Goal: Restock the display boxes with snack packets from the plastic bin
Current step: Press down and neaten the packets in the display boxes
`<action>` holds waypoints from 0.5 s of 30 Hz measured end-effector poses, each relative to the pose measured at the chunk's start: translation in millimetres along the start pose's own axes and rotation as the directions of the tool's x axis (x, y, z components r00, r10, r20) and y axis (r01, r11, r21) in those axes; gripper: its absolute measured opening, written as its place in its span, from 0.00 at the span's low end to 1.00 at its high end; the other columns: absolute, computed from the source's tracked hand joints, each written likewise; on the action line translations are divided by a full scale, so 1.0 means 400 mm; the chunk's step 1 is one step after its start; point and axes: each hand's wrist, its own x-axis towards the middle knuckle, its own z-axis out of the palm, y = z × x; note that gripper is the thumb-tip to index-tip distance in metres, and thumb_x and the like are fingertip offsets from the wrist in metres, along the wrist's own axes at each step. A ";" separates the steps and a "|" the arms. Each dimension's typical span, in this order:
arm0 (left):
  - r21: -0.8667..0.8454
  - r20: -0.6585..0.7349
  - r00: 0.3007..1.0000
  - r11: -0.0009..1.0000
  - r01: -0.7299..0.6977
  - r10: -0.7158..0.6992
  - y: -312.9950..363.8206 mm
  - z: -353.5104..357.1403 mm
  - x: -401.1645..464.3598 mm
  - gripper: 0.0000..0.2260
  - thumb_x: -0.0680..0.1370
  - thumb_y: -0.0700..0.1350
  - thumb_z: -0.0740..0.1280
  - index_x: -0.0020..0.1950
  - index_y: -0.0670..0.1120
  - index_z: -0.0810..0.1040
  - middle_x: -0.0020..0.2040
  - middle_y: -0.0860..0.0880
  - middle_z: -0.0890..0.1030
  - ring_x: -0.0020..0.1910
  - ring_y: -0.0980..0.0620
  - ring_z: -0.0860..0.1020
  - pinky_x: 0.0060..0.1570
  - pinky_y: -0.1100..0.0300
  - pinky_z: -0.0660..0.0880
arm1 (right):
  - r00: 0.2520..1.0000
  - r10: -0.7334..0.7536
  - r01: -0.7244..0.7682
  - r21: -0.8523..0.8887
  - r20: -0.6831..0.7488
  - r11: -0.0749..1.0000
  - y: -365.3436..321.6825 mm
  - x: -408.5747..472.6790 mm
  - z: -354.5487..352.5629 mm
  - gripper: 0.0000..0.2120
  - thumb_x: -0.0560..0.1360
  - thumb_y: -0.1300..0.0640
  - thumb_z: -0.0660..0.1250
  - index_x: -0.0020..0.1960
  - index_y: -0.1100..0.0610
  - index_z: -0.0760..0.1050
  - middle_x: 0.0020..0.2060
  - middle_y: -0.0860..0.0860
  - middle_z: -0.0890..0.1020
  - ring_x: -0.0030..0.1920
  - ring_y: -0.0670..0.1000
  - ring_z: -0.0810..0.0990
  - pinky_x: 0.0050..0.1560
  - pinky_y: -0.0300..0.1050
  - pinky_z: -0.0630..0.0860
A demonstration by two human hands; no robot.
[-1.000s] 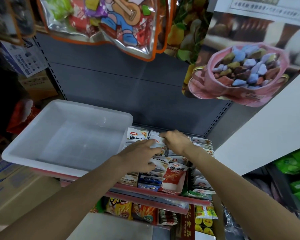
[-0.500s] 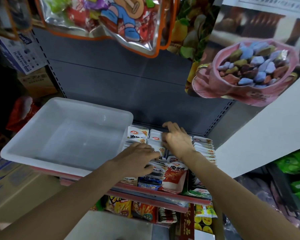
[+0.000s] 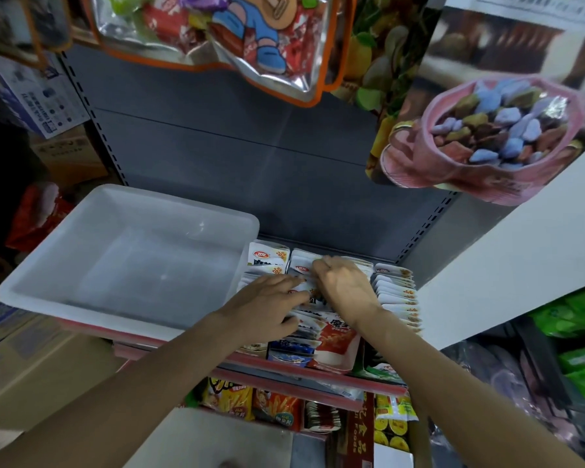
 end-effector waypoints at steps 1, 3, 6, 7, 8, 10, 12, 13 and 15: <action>0.003 0.000 1.000 1.000 0.001 -0.001 0.000 -0.001 0.001 0.19 0.80 0.50 0.57 0.71 0.50 0.65 0.76 0.47 0.59 0.75 0.50 0.55 0.72 0.55 0.53 | 0.998 0.017 -0.018 0.021 0.066 1.000 0.003 0.000 -0.001 0.12 0.73 0.66 0.64 0.56 0.59 0.70 0.49 0.56 0.79 0.51 0.58 0.77 0.50 0.46 0.70; 0.001 0.003 1.000 1.000 -0.002 0.002 -0.001 -0.003 0.003 0.19 0.79 0.50 0.57 0.70 0.49 0.65 0.75 0.47 0.61 0.74 0.49 0.57 0.71 0.54 0.54 | 0.986 0.078 -0.095 0.109 0.148 0.990 0.007 0.004 -0.005 0.10 0.77 0.65 0.59 0.58 0.59 0.66 0.48 0.58 0.80 0.50 0.60 0.78 0.42 0.47 0.67; 0.006 0.004 1.000 1.000 -0.007 0.007 -0.003 -0.003 0.009 0.19 0.79 0.50 0.58 0.70 0.50 0.66 0.73 0.48 0.65 0.72 0.50 0.60 0.69 0.54 0.56 | 0.979 0.110 -0.151 0.250 0.171 0.956 0.020 0.013 -0.006 0.08 0.79 0.62 0.55 0.57 0.61 0.65 0.44 0.62 0.80 0.45 0.62 0.78 0.37 0.46 0.65; 0.009 0.004 1.000 1.000 -0.006 0.006 -0.004 -0.003 0.013 0.19 0.78 0.51 0.58 0.69 0.50 0.66 0.72 0.49 0.66 0.71 0.50 0.62 0.68 0.54 0.57 | 0.977 0.119 -0.168 0.296 0.176 0.940 0.024 0.017 -0.006 0.08 0.79 0.61 0.55 0.57 0.61 0.66 0.44 0.62 0.80 0.44 0.63 0.78 0.38 0.47 0.66; 0.009 0.002 1.000 1.000 -0.005 0.005 -0.004 -0.003 0.016 0.19 0.78 0.51 0.59 0.68 0.50 0.67 0.70 0.49 0.68 0.70 0.50 0.63 0.67 0.54 0.58 | 0.977 0.130 -0.182 0.341 0.170 0.922 0.028 0.020 -0.004 0.07 0.79 0.60 0.56 0.56 0.61 0.66 0.43 0.62 0.80 0.44 0.63 0.78 0.39 0.49 0.67; 0.007 -0.007 1.000 1.000 -0.006 0.006 -0.005 -0.004 0.021 0.19 0.77 0.52 0.59 0.67 0.50 0.67 0.67 0.50 0.71 0.66 0.50 0.66 0.63 0.55 0.61 | 0.977 0.148 -0.201 0.411 0.156 0.889 0.032 0.025 -0.004 0.07 0.79 0.60 0.57 0.55 0.60 0.67 0.42 0.62 0.80 0.43 0.63 0.78 0.41 0.50 0.69; 0.005 -0.021 1.000 1.000 -0.004 0.004 -0.006 -0.006 0.020 0.19 0.77 0.52 0.60 0.67 0.50 0.68 0.69 0.49 0.68 0.67 0.50 0.64 0.63 0.54 0.62 | 0.975 0.152 -0.209 0.442 0.162 0.872 0.035 0.025 -0.001 0.06 0.79 0.60 0.57 0.55 0.60 0.68 0.41 0.61 0.80 0.42 0.62 0.77 0.42 0.51 0.70; 0.003 -0.031 1.000 1.000 0.000 0.000 -0.007 -0.005 0.017 0.19 0.77 0.52 0.60 0.67 0.49 0.69 0.70 0.48 0.65 0.68 0.49 0.63 0.63 0.54 0.63 | 0.975 0.152 -0.210 0.451 0.161 0.867 0.036 0.023 0.000 0.06 0.79 0.60 0.57 0.54 0.60 0.68 0.40 0.60 0.79 0.41 0.61 0.76 0.42 0.51 0.70; 0.000 -0.034 0.999 1.000 -0.002 0.002 -0.008 -0.005 0.010 0.19 0.77 0.52 0.60 0.67 0.50 0.69 0.71 0.47 0.65 0.69 0.49 0.62 0.64 0.54 0.62 | 0.977 0.140 -0.197 0.438 0.157 0.877 0.033 0.022 -0.007 0.05 0.79 0.61 0.57 0.54 0.60 0.67 0.38 0.58 0.78 0.39 0.60 0.76 0.41 0.51 0.70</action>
